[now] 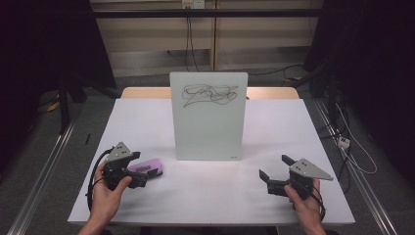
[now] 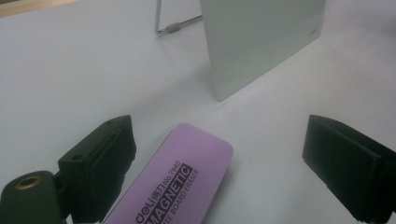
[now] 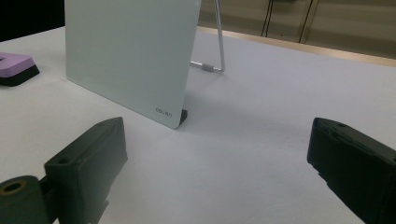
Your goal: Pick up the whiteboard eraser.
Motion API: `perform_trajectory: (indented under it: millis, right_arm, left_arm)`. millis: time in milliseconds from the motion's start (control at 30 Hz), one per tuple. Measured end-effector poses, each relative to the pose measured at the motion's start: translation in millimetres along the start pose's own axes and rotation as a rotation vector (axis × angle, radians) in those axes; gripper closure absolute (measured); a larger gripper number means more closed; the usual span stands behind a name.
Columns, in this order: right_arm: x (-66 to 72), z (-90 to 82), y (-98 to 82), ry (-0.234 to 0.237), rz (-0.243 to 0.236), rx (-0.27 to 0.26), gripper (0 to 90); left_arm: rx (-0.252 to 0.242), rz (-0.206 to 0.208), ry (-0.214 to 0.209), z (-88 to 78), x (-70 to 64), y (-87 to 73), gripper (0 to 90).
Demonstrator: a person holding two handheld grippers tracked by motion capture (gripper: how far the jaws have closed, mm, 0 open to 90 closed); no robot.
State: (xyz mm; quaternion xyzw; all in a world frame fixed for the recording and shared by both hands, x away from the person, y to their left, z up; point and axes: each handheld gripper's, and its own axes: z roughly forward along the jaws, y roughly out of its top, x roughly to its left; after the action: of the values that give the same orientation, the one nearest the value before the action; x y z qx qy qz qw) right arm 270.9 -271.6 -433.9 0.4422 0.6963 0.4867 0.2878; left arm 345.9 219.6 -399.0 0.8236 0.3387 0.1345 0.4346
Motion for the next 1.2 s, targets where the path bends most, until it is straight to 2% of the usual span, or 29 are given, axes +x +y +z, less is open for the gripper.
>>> perform_trajectory:
  millis: [200,367,467,533,633,700,733,767,833,867,933,1000,1033,1100,1167,1200]
  right_arm:
    - [1.6,-0.3,0.6,-0.002,-0.004,0.002,4.5]
    - [2.2,-1.9,0.5,-0.003,-0.007,0.0,4.5]
    - [2.0,-2.3,0.2,-0.002,-0.004,0.001,4.5]
    - [1.9,-2.3,0.3,0.0,-0.001,0.0,4.5]
    - [1.8,-2.0,0.2,0.0,-0.002,0.001,4.5]
    - [1.8,-1.9,0.3,0.0,-0.002,0.0,4.4]
    - [2.1,-1.7,0.5,0.0,-0.002,0.002,4.4]
    - [2.2,-1.5,0.5,-0.002,-0.002,0.001,4.4]
    - [2.6,-1.4,0.3,-0.004,0.001,0.003,4.4]
    - [2.6,-1.5,0.3,-0.004,-0.001,0.002,4.4]
    - [2.7,-1.7,0.2,-0.004,-0.004,0.002,4.4]
    - [2.7,-1.4,0.1,0.002,-0.001,0.006,4.2]
    - [2.7,-1.4,0.1,0.002,-0.001,0.006,4.2]
    - [2.0,0.4,0.2,0.008,0.001,0.013,4.2]
    - [1.9,0.8,0.3,0.008,-0.001,0.012,4.2]
    - [2.6,0.1,0.2,0.015,-0.005,0.012,4.1]
  left_arm:
    - [0.041,0.028,-0.043,-7.3,2.5,9.8,8.7]
    - [0.063,0.037,-0.069,-5.3,4.5,14.1,8.5]
    - [0.088,0.063,-0.074,-3.7,7.4,17.6,7.8]
    - [0.109,0.074,-0.068,-2.3,8.8,20.4,7.9]
    - [0.139,0.093,-0.084,0.4,11.2,23.4,7.8]
    - [0.179,0.11,-0.102,3.8,11.5,25.0,7.6]
    - [0.2,0.131,-0.089,5.0,10.8,25.9,8.9]
    - [0.204,0.125,-0.11,7.4,11.4,25.9,8.5]
    - [0.23,0.133,-0.118,9.3,13.3,27.2,8.3]
    - [0.228,0.126,-0.116,10.9,13.7,26.8,8.5]
    - [0.25,0.127,-0.111,12.8,17.7,27.0,8.9]
    - [0.253,0.111,-0.106,15.2,25.8,27.7,12.2]
    - [0.27,0.096,-0.113,18.8,32.2,29.5,12.2]
    - [0.321,0.115,-0.077,26.0,41.4,34.4,11.9]
    - [0.348,0.107,-0.112,32.5,46.1,37.0,12.0]
    - [0.369,0.129,-0.131,34.8,46.8,37.8,13.3]
